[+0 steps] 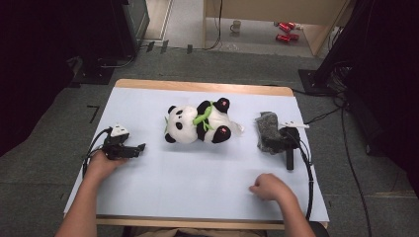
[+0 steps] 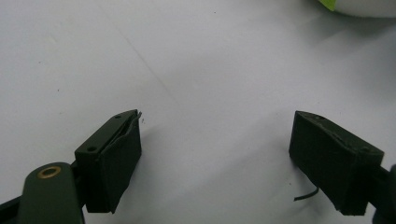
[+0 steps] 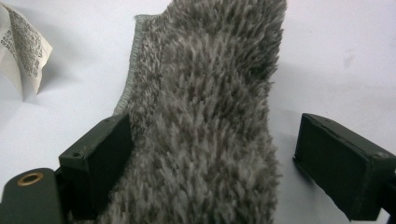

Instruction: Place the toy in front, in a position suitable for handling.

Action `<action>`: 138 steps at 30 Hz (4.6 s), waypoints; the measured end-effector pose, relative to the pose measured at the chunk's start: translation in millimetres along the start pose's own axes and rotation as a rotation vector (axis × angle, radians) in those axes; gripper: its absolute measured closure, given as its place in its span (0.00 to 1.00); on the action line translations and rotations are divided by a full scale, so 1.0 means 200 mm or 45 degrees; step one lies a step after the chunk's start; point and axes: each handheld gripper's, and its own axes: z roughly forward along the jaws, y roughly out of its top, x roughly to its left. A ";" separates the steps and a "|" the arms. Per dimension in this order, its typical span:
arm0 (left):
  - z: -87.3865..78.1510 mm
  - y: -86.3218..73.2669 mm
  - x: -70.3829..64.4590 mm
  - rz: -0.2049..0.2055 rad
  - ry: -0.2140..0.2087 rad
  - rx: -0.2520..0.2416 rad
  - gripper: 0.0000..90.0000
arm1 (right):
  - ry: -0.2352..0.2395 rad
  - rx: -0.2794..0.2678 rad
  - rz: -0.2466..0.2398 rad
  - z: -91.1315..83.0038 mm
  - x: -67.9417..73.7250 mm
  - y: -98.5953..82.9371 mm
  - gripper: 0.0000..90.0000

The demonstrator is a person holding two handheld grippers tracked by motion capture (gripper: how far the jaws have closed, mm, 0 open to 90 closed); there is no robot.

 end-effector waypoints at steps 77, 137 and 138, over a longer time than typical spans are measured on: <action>-0.02 0.43 -0.15 0.082 -0.340 -0.188 0.42 | -0.013 0.003 -0.002 0.00 0.01 0.00 0.12; 0.21 0.50 -0.20 0.084 -0.504 -0.211 0.84 | -0.041 0.001 0.012 -0.01 0.02 -0.01 0.13; 0.20 0.50 -0.20 0.067 -0.510 -0.213 0.86 | -0.041 0.001 0.013 -0.01 0.02 -0.01 0.13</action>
